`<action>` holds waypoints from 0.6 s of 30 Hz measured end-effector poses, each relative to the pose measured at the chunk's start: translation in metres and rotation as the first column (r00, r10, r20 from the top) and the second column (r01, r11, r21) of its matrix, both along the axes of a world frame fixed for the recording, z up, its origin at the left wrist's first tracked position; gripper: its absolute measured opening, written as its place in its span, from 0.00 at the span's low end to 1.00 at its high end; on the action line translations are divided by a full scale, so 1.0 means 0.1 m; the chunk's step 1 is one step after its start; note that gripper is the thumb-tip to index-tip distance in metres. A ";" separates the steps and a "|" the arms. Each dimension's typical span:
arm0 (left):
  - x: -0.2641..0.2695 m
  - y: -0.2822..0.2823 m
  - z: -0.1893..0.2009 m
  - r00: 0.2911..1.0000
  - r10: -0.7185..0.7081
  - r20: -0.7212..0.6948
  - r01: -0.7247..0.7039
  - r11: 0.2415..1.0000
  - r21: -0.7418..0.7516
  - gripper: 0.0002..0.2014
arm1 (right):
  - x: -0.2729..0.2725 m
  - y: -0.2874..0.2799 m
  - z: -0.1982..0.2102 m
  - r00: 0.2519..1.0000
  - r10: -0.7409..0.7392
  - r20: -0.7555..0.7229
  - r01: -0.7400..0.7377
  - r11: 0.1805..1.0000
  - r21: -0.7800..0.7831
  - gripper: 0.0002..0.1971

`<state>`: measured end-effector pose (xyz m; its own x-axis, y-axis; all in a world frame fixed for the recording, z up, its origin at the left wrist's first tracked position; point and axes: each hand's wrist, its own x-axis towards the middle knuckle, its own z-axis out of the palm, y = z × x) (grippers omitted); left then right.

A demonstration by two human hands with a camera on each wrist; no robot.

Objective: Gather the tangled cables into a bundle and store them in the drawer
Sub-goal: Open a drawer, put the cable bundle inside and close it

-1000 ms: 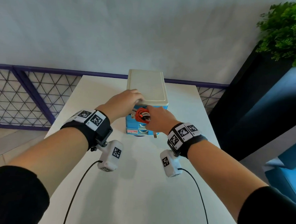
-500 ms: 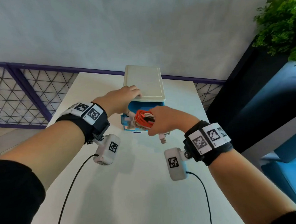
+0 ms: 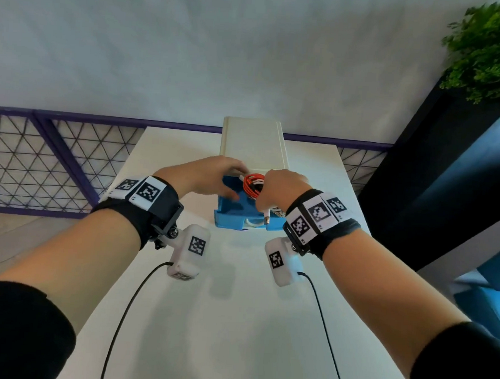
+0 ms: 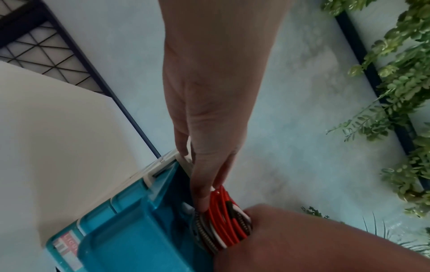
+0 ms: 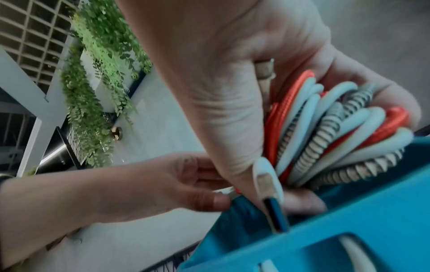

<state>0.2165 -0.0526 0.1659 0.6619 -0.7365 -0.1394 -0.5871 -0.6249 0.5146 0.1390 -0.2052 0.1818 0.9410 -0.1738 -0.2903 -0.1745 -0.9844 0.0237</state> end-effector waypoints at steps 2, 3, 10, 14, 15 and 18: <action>-0.02 0.03 -0.01 0.999 0.015 0.050 -0.011 0.997 -0.077 0.23 | 0.03 0.06 -0.03 1.000 0.019 0.008 -0.019 1.000 -0.021 0.14; -0.03 0.04 -0.03 0.998 0.016 0.065 -0.010 0.995 -0.100 0.21 | 0.04 0.07 -0.04 1.000 0.021 0.003 -0.021 0.999 -0.028 0.14; -0.13 0.06 -0.24 0.984 0.050 0.170 -0.038 0.996 -0.076 0.19 | 0.15 0.13 -0.12 0.999 -0.001 -0.048 0.003 0.999 0.039 0.21; -0.13 0.03 -0.34 0.980 0.168 0.107 -0.153 0.979 -0.135 0.20 | 0.14 0.13 -0.14 0.999 -0.011 -0.042 0.015 0.994 0.108 0.23; -0.14 0.01 -0.33 0.973 0.217 0.082 -0.202 0.966 -0.159 0.20 | 0.12 0.13 -0.14 1.000 -0.018 -0.023 0.021 0.990 0.141 0.22; -0.17 -0.05 -0.31 0.952 0.283 0.120 -0.266 0.954 -0.141 0.17 | 0.05 0.13 -0.18 0.998 -0.036 0.054 0.024 0.977 0.212 0.22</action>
